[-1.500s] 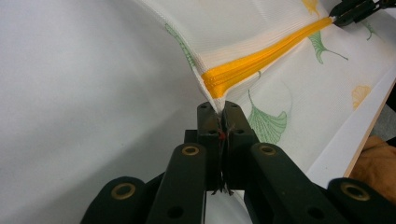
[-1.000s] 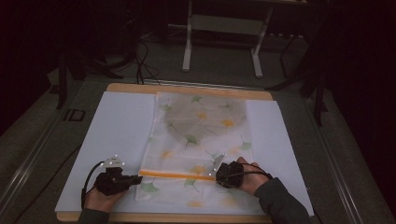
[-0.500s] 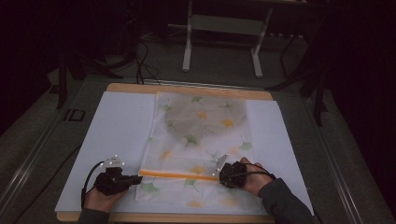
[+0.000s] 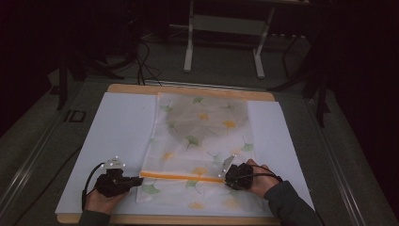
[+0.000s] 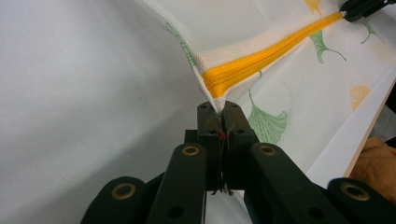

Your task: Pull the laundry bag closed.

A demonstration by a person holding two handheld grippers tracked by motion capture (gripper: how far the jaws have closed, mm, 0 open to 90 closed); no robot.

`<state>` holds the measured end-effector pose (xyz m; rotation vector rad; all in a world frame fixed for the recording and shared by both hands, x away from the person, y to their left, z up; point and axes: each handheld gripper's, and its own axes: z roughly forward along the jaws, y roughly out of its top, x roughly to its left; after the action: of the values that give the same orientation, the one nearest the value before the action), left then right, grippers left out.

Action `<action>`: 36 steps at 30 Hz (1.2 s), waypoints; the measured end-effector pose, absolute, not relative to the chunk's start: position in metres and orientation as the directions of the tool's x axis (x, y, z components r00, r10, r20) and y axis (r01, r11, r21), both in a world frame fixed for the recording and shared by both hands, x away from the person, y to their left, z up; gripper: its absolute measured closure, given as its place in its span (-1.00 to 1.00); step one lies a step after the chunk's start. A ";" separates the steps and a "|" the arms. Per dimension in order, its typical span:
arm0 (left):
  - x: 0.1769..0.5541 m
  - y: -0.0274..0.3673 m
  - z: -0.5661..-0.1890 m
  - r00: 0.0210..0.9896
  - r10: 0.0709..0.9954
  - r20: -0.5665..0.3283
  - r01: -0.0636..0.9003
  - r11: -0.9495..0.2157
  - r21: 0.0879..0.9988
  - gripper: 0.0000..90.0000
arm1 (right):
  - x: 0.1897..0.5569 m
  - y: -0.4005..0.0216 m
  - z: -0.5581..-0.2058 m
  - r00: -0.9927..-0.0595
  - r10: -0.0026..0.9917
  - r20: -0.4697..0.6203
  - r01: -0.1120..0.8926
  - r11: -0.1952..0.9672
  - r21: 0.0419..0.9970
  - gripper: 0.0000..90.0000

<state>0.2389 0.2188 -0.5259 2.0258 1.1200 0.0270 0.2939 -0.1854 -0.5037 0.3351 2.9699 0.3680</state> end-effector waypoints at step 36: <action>0.239 0.220 -0.526 0.601 0.723 -0.340 0.704 -0.278 0.654 0.96 | 0.293 -0.215 -0.501 -0.956 0.273 -0.107 0.244 0.943 0.227 0.87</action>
<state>0.2386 0.2201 -0.5260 2.0196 1.1277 0.0298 0.2931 -0.2147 -0.5013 0.3953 2.9608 0.3199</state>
